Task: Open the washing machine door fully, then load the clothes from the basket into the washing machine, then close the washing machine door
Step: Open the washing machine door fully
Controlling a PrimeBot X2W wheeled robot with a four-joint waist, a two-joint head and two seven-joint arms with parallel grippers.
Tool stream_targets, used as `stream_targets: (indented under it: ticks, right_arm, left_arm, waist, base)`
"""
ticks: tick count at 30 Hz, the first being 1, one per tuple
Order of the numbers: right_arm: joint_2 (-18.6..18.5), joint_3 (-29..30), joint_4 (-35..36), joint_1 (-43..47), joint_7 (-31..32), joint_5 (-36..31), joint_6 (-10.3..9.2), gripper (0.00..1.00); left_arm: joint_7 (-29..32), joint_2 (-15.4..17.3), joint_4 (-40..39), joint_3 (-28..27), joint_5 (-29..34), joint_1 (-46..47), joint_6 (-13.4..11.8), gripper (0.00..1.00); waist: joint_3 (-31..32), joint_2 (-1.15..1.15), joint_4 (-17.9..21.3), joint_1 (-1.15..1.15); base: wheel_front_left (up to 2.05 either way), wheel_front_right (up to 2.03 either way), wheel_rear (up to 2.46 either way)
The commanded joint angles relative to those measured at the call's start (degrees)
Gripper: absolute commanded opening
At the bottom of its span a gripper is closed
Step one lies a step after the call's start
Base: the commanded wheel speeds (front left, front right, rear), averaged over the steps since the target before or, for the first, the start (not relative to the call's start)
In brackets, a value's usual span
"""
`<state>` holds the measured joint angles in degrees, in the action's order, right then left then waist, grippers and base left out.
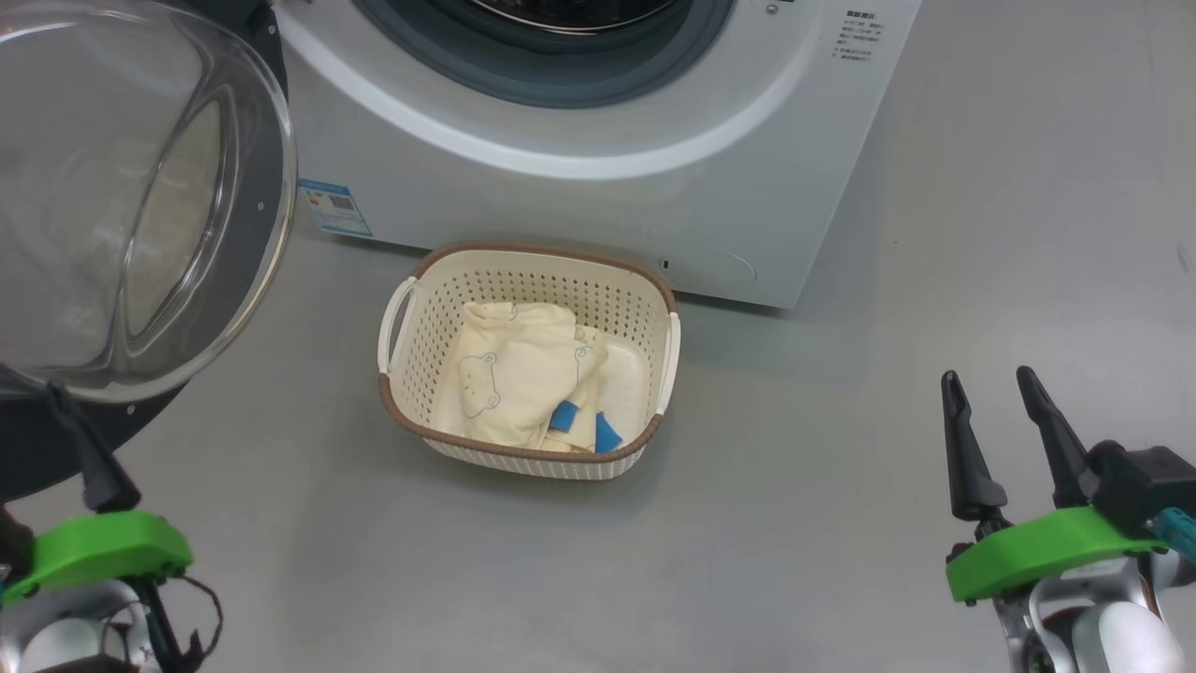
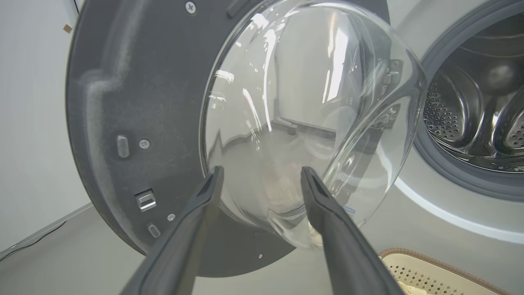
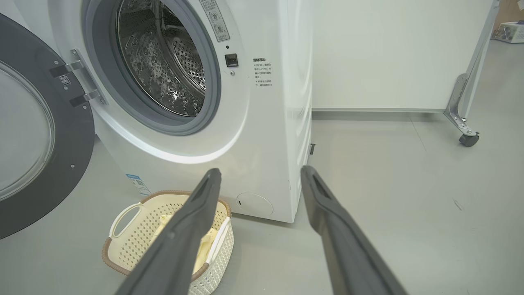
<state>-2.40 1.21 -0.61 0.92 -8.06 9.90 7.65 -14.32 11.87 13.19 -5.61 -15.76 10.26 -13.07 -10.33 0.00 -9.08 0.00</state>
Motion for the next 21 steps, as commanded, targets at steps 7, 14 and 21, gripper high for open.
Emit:
stream_targets:
  ticks: [7,14,21]
  right_arm:
    - [-0.48,-1.17,2.25,-0.27,-0.15,-0.75,-0.16,1.00]
    - [-0.48,-1.32,2.13,0.35,-0.02,-0.63,-0.16,1.00]
    - [-0.48,-1.64,1.99,0.43,-0.17,-0.41,-0.16,1.00]
  left_arm:
    - [1.89,-0.73,-7.94,3.65,2.94,-2.04,0.53,1.00]
    - [4.40,-2.35,-10.81,9.49,4.19,-2.93,2.60,1.00]
    - [5.42,-3.71,-9.78,13.01,4.10,-2.22,4.28,1.00]
  waist:
    - [0.97,0.00,0.17,0.00]
    - [2.11,0.00,1.52,0.00]
    - [2.82,0.00,4.23,0.00]
  base:
    - [0.00,0.00,0.00]
    - [0.00,0.00,0.00]
    - [0.00,0.00,0.00]
